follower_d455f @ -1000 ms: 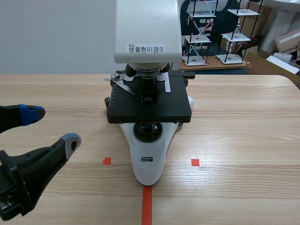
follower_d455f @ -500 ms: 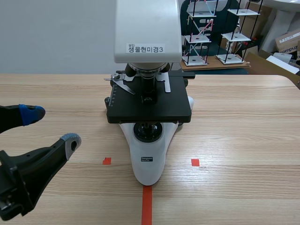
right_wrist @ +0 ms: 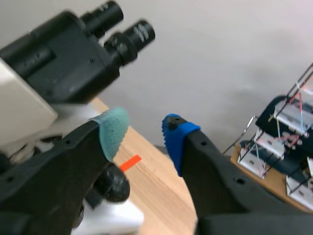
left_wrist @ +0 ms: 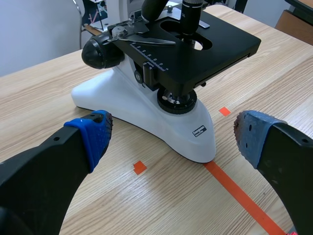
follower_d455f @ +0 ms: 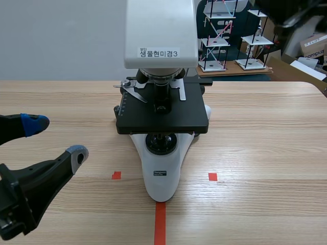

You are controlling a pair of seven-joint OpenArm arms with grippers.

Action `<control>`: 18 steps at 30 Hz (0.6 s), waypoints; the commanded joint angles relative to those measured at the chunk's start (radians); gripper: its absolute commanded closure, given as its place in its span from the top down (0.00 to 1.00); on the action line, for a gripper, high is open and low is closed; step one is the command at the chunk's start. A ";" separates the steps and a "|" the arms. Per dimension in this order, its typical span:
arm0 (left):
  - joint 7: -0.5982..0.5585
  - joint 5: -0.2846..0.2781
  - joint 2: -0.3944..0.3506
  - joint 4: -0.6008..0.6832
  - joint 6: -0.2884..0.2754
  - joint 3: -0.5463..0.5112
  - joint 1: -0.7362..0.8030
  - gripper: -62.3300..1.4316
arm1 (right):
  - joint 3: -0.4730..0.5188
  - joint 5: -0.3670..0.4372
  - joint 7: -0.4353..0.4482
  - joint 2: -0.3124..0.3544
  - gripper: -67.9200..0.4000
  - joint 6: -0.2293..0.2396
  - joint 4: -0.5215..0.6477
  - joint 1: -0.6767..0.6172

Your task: Return to the home posture

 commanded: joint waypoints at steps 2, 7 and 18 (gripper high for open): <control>-0.011 -0.007 -0.003 0.004 -0.002 -0.005 0.002 0.85 | 0.079 0.010 0.051 0.010 0.46 0.004 0.046 -0.116; -0.011 -0.007 -0.003 0.004 -0.002 -0.005 0.002 0.85 | 0.211 -0.013 0.157 0.004 0.77 0.009 0.087 -0.353; -0.011 -0.007 -0.003 0.004 -0.002 -0.005 0.002 0.85 | 0.328 -0.224 0.284 -0.163 0.90 0.153 0.088 -0.679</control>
